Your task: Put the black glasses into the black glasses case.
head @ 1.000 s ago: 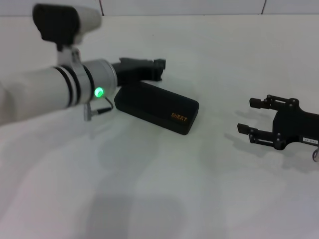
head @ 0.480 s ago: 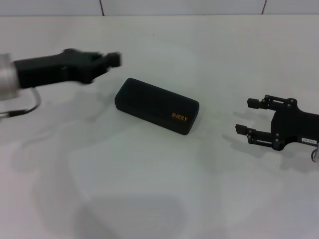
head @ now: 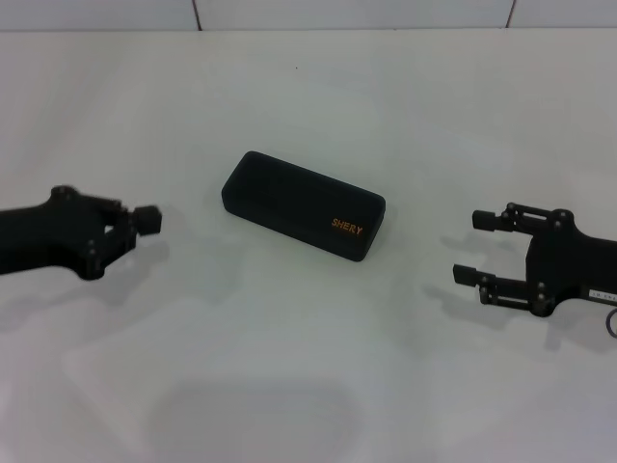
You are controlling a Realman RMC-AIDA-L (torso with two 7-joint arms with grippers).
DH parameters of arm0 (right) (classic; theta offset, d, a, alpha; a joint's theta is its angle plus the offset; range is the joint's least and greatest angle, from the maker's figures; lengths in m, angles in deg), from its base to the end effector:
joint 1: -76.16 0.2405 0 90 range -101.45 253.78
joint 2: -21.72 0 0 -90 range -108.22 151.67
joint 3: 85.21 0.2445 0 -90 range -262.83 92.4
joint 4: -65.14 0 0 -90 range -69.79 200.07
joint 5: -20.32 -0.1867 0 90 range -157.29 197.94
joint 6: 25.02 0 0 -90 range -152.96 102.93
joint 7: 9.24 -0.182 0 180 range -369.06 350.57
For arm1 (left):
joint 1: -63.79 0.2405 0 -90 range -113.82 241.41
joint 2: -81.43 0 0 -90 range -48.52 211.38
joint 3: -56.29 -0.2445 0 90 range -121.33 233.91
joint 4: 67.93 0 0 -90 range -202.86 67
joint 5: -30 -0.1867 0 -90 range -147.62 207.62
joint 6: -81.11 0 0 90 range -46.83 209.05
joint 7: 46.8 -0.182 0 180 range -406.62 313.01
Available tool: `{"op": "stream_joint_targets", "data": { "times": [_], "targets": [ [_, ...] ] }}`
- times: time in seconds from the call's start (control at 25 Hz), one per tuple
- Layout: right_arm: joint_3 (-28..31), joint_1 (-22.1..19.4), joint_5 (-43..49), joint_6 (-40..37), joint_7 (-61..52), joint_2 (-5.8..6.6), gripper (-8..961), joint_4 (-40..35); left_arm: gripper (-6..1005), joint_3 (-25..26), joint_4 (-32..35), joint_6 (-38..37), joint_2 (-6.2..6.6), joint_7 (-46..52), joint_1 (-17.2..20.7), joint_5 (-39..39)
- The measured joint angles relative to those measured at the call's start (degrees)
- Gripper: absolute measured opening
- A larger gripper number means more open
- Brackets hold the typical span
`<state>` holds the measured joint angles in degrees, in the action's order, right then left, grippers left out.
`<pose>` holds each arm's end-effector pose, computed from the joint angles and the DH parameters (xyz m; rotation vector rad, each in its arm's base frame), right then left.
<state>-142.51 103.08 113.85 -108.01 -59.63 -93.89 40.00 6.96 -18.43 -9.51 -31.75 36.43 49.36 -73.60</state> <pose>0.2363 0.3035 -0.0475 -2.6897 0.1841 0.7100 -0.2803 0.2794 0.0284 -2.6106 -0.6839 -0.5867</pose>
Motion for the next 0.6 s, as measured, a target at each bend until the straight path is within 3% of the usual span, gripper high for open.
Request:
{"op": "stream_joint_targets", "data": {
  "times": [0.32, 0.6],
  "targets": [
    [-0.01, -1.39, 1.45, -3.09, -0.05, 0.07, 694, -0.08, 68, 3.37, 0.18, -0.47, -0.95, 0.14, 2.01, -4.42],
    [-0.01, -2.21, 1.94, -4.95, -0.06, 0.17, 694, -0.19, 433, 5.78, 0.47, -2.03, -2.18, -9.63, 4.97, -3.93]
  ]
}}
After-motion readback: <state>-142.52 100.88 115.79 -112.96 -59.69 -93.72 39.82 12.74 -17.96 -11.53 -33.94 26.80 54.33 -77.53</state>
